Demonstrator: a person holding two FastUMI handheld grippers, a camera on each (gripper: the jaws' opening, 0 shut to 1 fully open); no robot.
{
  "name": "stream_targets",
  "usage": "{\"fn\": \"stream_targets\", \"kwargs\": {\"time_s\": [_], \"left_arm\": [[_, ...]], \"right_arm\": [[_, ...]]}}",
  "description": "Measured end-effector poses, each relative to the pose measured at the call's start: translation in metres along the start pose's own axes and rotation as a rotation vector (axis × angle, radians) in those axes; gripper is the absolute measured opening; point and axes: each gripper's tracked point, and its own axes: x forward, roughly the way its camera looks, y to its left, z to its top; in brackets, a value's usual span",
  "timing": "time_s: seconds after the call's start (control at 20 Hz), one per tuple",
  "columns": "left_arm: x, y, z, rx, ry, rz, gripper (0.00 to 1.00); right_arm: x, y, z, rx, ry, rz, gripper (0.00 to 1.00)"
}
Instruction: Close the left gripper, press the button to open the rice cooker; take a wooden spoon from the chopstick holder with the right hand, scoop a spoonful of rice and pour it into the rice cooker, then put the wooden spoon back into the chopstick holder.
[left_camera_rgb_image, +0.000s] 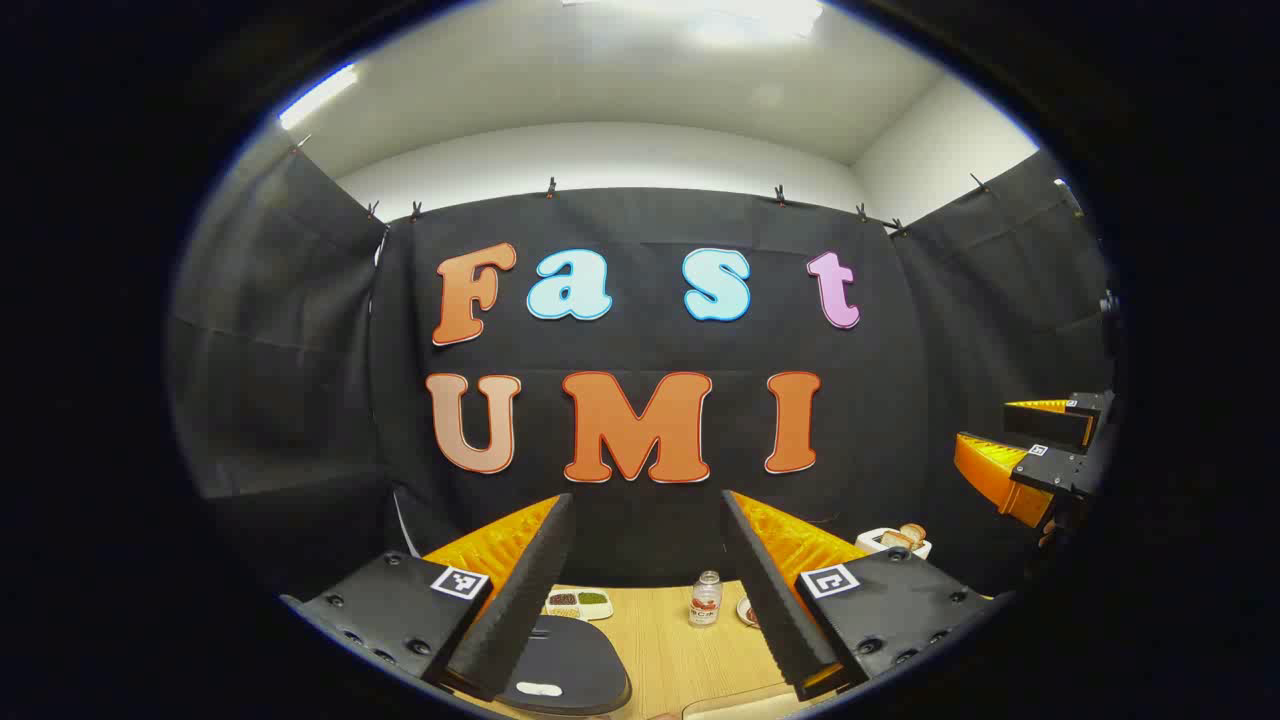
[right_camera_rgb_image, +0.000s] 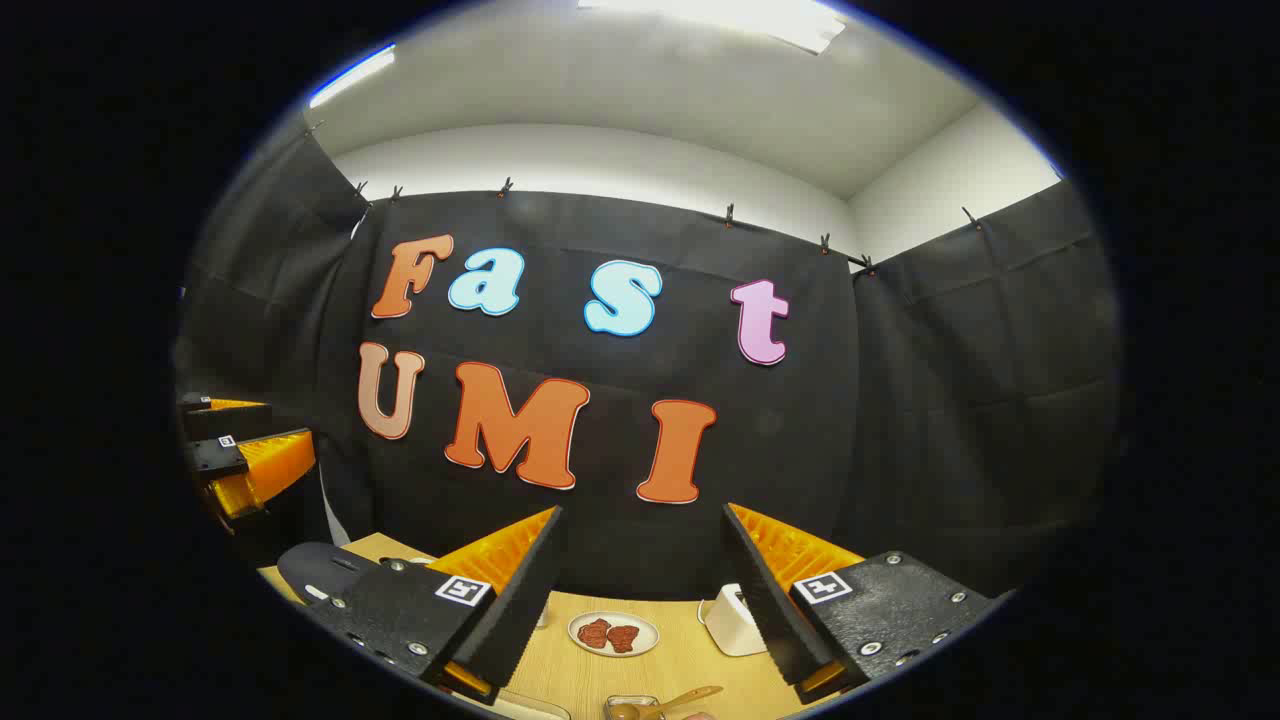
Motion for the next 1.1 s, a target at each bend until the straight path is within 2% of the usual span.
{"fn": "stream_targets", "kwargs": {"time_s": [0.15,0.4,0.5,0.55,0.9,1.0,1.1], "left_arm": [[-0.002,-0.004,0.002,-0.002,-0.007,-0.001,0.97],[-0.004,-0.008,0.005,-0.004,-0.016,-0.003,0.97],[-0.005,-0.008,0.005,-0.002,-0.017,-0.001,0.94],[-0.005,-0.008,0.005,-0.003,-0.019,-0.002,0.97],[-0.005,0.001,0.006,-0.006,-0.021,0.034,0.97],[-0.004,0.004,0.002,-0.006,-0.008,0.051,1.00],[-0.004,0.004,-0.001,-0.006,0.001,0.061,0.94]], "right_arm": [[-0.002,-0.003,0.000,0.008,0.001,0.001,0.96],[-0.003,-0.009,-0.002,0.011,0.003,-0.002,0.94],[-0.003,-0.010,0.000,0.014,0.001,-0.002,0.96],[-0.004,-0.010,0.000,0.016,-0.001,0.001,0.94],[-0.004,-0.011,0.000,0.031,-0.009,0.018,0.94],[-0.002,-0.012,-0.002,0.035,-0.007,0.021,0.94],[0.000,-0.013,-0.003,0.043,-0.005,0.028,0.94]]}}
